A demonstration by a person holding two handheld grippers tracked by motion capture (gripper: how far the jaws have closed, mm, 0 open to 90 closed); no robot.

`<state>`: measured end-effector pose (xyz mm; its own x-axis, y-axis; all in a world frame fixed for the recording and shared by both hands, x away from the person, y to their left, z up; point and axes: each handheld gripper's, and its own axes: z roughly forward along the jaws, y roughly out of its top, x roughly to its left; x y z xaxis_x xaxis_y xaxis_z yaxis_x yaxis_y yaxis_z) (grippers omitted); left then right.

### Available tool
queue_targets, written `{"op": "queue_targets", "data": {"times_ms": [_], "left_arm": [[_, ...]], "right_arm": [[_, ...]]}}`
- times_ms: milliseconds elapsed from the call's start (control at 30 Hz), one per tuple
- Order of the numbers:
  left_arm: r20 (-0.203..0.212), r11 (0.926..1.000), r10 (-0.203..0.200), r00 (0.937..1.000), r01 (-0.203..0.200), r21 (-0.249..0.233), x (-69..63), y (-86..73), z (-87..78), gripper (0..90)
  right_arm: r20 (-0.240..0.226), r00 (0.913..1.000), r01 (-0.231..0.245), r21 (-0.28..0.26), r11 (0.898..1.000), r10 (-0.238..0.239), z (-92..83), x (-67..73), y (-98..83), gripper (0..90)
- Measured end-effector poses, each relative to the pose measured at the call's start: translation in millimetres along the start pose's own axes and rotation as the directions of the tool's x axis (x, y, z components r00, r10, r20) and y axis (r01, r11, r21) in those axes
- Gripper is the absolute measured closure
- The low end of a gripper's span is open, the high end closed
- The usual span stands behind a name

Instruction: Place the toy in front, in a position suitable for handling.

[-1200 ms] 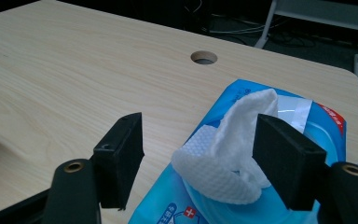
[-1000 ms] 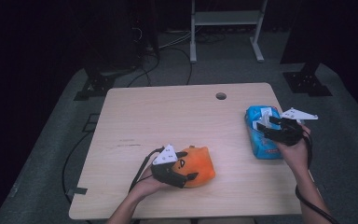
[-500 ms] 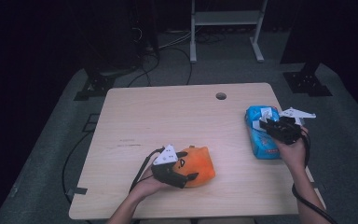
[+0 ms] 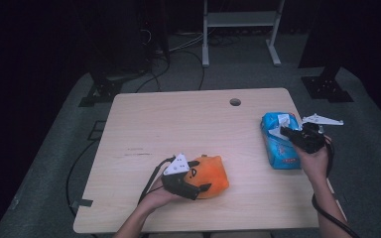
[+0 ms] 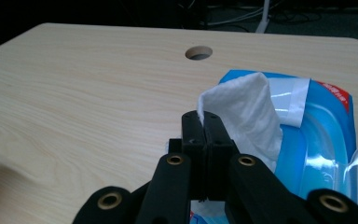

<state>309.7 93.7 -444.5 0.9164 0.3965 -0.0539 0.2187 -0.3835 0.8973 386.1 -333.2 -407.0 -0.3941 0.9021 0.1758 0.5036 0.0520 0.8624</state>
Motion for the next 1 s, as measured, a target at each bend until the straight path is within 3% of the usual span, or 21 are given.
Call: {"op": "queue_targets", "data": {"times_ms": [333,667,833,1000], "left_arm": [[-0.001,1.0000,0.004,1.0000,-0.004,0.002,-0.2,0.1,0.5,11.4],[0.001,1.0000,0.004,1.0000,-0.004,0.005,-0.1,0.4,0.3,11.3],[0.001,1.0000,0.005,1.0000,-0.005,0.006,0.3,0.7,0.2,11.4],[0.003,0.9999,0.006,1.0000,-0.006,0.011,1.0,1.0,-0.8,11.4]], "right_arm": [[-0.041,0.9991,0.008,-0.066,0.998,-0.011,-17.4,7.8,10.8,88.6],[-0.097,0.9936,0.047,-0.107,0.993,-0.058,-35.8,23.2,19.8,88.5],[-0.154,0.9820,0.093,-0.114,0.989,-0.110,-47.6,41.6,24.5,88.4],[-0.225,0.9573,0.160,-0.113,0.981,-0.182,-58.5,67.7,24.1,88.3]]}}
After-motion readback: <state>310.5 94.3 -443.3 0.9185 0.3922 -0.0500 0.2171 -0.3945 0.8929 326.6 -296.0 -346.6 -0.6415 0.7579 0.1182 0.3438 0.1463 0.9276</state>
